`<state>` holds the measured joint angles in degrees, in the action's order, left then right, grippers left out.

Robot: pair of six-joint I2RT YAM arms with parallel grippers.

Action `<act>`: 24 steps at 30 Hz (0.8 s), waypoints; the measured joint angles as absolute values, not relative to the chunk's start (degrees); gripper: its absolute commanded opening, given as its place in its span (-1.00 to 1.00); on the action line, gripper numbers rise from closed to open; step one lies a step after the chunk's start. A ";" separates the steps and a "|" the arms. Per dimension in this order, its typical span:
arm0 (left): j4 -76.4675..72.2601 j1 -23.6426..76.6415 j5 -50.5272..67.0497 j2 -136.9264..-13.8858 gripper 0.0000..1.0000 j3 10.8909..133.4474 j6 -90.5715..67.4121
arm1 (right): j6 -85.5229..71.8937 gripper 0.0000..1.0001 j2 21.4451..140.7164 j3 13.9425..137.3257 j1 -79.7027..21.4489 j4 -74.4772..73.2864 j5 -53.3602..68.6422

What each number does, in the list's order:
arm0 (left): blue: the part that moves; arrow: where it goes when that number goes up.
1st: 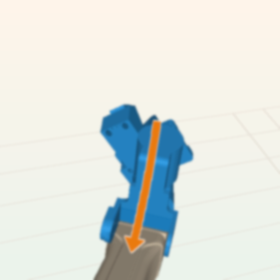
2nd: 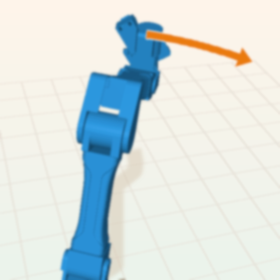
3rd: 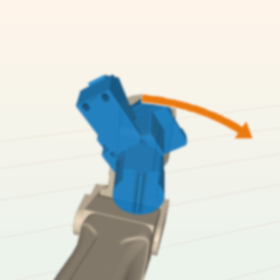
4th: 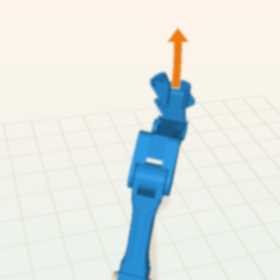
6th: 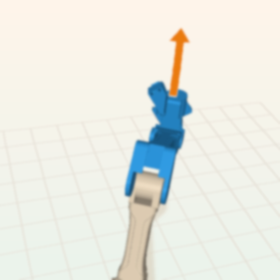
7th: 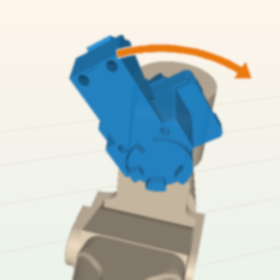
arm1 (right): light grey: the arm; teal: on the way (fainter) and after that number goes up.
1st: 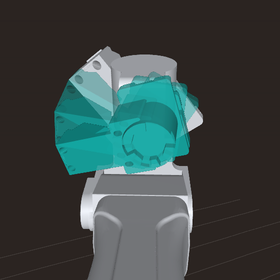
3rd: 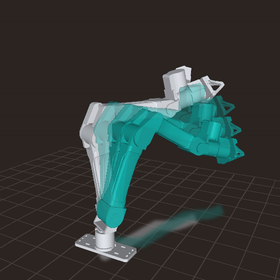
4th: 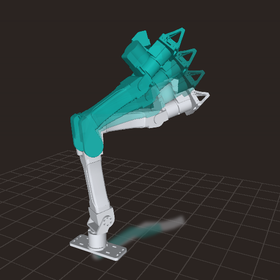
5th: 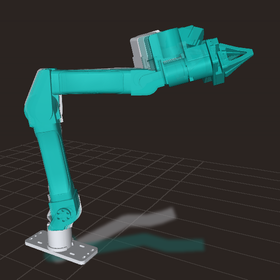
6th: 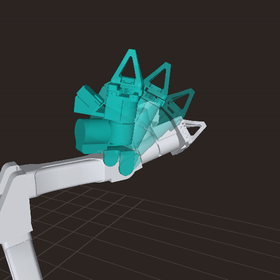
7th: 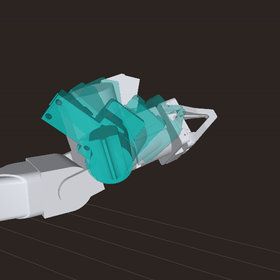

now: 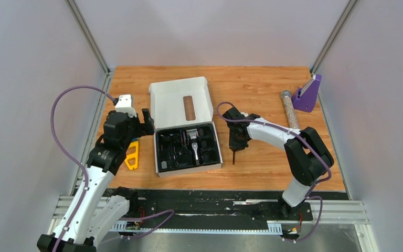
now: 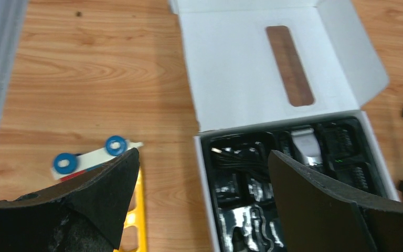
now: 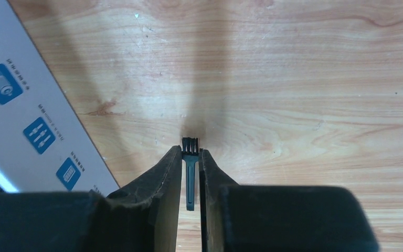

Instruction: Sort the hair-cutting tools

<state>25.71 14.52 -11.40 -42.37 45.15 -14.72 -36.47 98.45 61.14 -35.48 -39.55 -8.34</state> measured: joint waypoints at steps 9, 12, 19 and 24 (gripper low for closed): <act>19.73 21.19 1.89 -50.70 1.00 45.12 -24.32 | -35.70 -0.83 92.97 59.72 -35.31 -37.41 -7.97; 16.60 25.67 3.33 -53.21 1.00 45.12 -26.85 | -35.68 -0.83 91.68 59.13 -34.87 -36.27 -7.42; 7.14 35.16 4.99 -61.80 0.98 44.80 -31.05 | -36.07 -0.84 87.57 58.50 -33.10 -34.57 -5.69; 2.70 40.38 5.58 -70.37 0.98 45.67 -32.51 | -36.18 -0.76 84.84 58.39 -31.44 -33.58 -4.51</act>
<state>2.70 40.38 5.58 -70.37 45.67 -32.51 -36.18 84.84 58.39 -31.44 -33.58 -4.51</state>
